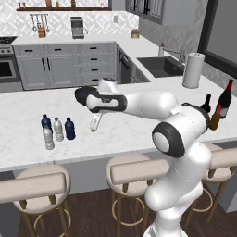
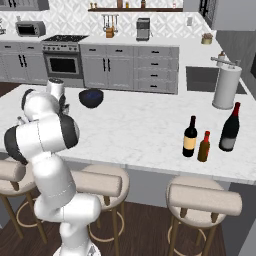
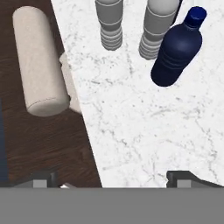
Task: Move the plastic bottles in the middle to the plastics group, and the glass bottles in the middle to the glass group.
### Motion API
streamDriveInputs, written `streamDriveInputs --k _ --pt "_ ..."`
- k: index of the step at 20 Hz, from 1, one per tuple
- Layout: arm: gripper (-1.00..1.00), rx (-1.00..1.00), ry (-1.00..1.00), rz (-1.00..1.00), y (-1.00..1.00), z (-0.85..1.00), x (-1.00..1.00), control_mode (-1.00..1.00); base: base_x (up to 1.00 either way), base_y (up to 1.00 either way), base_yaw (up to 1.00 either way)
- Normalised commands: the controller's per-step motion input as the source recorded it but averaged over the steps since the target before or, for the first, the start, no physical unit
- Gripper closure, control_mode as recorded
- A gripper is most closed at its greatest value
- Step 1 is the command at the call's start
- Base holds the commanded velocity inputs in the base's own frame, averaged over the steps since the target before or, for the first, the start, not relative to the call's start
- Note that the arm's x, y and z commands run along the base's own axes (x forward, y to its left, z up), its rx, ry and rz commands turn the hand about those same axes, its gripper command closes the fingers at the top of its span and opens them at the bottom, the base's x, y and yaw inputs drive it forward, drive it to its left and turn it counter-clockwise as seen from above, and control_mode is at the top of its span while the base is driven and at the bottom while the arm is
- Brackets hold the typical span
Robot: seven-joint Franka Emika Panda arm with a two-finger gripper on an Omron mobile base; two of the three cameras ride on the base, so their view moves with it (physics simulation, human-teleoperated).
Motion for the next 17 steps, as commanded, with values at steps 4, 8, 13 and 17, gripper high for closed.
streamDriveInputs --k 4,8,13,17 --pt "-1.0 0.02 -0.04 -0.03 -0.8 0.29 -0.74 -1.0 0.0 0.0 0.0" --pt "-1.0 0.0 0.0 -0.02 -0.74 0.59 -0.72 -1.0 0.0 0.0 0.0" --pt "-1.0 0.0 0.0 -0.02 -0.7 0.75 -0.82 -1.0 0.0 0.0 0.0" --pt "-1.0 0.0 0.0 -0.08 -0.55 0.9 -0.88 -1.0 0.0 0.0 0.0"
